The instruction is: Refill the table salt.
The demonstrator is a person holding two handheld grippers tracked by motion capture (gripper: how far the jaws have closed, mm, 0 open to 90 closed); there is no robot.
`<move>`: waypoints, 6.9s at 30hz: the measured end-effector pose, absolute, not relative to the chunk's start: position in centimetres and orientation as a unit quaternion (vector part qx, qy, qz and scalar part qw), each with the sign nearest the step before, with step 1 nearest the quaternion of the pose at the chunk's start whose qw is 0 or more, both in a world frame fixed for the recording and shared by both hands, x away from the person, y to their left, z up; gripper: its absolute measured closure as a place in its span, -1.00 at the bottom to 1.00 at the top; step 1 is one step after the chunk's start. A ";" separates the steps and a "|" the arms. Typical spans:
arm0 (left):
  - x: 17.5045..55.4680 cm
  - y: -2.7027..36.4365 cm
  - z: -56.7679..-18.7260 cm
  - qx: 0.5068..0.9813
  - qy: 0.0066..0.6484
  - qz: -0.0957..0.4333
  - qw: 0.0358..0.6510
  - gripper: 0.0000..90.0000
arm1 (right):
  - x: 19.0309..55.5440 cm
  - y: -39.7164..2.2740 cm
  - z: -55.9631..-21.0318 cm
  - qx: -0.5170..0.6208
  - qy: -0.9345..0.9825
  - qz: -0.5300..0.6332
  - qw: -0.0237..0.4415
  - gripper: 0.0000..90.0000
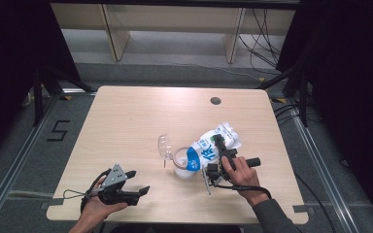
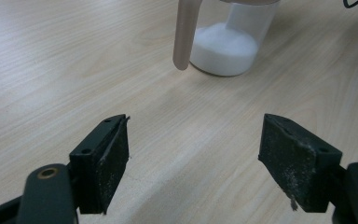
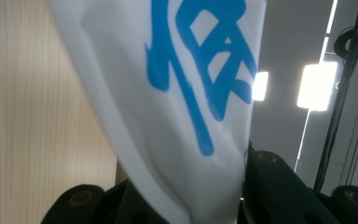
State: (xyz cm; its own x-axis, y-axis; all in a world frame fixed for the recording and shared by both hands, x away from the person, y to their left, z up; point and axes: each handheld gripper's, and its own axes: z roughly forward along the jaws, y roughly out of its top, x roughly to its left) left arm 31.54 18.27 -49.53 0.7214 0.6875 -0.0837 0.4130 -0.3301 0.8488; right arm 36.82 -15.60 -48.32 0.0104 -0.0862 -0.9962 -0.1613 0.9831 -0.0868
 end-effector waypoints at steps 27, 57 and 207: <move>31.5 18.2 -49.5 0.803 0.344 0.145 0.465 -0.47 | 36.8 -15.5 -48.1 -0.086 0.710 0.022 0.698 0.73; 31.5 18.3 -49.5 0.801 0.346 0.145 0.467 -0.47 | 37.1 -15.7 -47.7 -0.042 0.756 0.105 0.645 0.88; 31.4 18.2 -49.3 0.800 0.345 0.149 0.467 -0.47 | 41.1 -27.4 -49.2 0.450 0.709 0.512 0.182 0.35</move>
